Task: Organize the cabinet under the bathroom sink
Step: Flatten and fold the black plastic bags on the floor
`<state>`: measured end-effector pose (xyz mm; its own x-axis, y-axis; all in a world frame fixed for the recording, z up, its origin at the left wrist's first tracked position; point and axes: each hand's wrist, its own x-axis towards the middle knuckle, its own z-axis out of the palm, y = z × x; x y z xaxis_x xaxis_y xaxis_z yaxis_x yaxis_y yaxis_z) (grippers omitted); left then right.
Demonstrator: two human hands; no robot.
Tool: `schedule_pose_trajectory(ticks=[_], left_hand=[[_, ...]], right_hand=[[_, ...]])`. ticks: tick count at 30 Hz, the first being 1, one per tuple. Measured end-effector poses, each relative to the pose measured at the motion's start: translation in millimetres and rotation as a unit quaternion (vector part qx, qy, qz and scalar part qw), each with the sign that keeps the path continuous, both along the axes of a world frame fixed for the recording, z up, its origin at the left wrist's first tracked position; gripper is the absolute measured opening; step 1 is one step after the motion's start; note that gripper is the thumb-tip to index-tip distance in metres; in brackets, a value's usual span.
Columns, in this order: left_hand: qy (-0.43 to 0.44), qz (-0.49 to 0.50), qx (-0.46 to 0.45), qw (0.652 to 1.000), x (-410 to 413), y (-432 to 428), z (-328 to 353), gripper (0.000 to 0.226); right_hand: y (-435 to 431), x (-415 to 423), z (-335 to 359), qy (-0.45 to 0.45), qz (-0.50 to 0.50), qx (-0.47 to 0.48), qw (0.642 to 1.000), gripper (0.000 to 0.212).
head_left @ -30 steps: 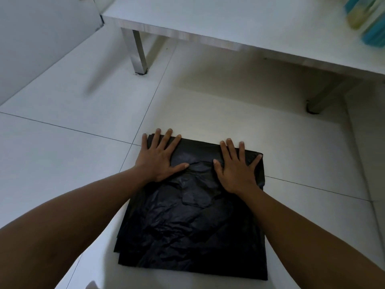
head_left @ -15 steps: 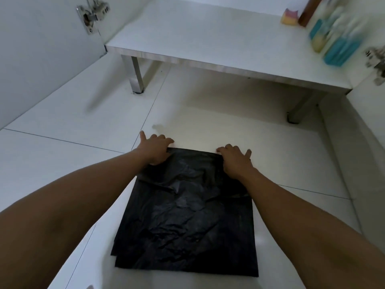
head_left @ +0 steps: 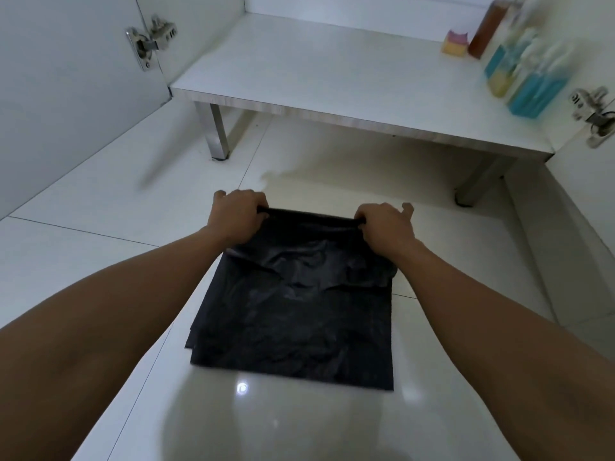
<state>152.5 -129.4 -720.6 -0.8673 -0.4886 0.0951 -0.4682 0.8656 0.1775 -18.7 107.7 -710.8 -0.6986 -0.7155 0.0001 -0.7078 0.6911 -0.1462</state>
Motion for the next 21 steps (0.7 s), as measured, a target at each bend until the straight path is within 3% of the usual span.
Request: schedule_pose_trajectory(ticks=[5,8,16,21], left_hand=[[0.108,-0.02,-0.034,0.993,1,-2,11,0.012],[0.145,-0.051,-0.053,0.987,10,3,12,0.012],[0.06,-0.164,-0.07,0.982,41,29,-19,0.025],[0.055,-0.223,-0.106,0.967,58,43,-36,0.024]], right_hand=[[2,-3,19,0.119,0.006,-0.096,0.988,0.016],[16,7,19,0.138,0.028,-0.126,0.982,0.006],[63,45,-21,0.104,0.077,-0.067,0.989,0.016],[81,57,-42,0.052,0.112,-0.039,0.992,0.02]])
